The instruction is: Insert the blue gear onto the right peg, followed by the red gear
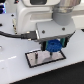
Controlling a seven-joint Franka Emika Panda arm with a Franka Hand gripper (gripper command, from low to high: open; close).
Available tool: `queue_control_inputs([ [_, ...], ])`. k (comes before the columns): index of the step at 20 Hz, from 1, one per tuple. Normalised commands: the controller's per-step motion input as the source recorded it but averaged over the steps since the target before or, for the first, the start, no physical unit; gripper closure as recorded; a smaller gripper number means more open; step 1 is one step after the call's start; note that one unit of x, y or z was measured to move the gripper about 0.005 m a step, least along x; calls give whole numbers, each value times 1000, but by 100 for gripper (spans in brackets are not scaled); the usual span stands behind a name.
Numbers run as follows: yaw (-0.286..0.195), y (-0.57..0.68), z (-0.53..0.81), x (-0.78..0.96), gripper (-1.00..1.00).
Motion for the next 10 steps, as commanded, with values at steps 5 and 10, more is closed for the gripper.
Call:
queue_control_inputs([
  [5, 0, -3, -18, 294, 100],
  [10, 0, 11, -120, 335, 100],
])
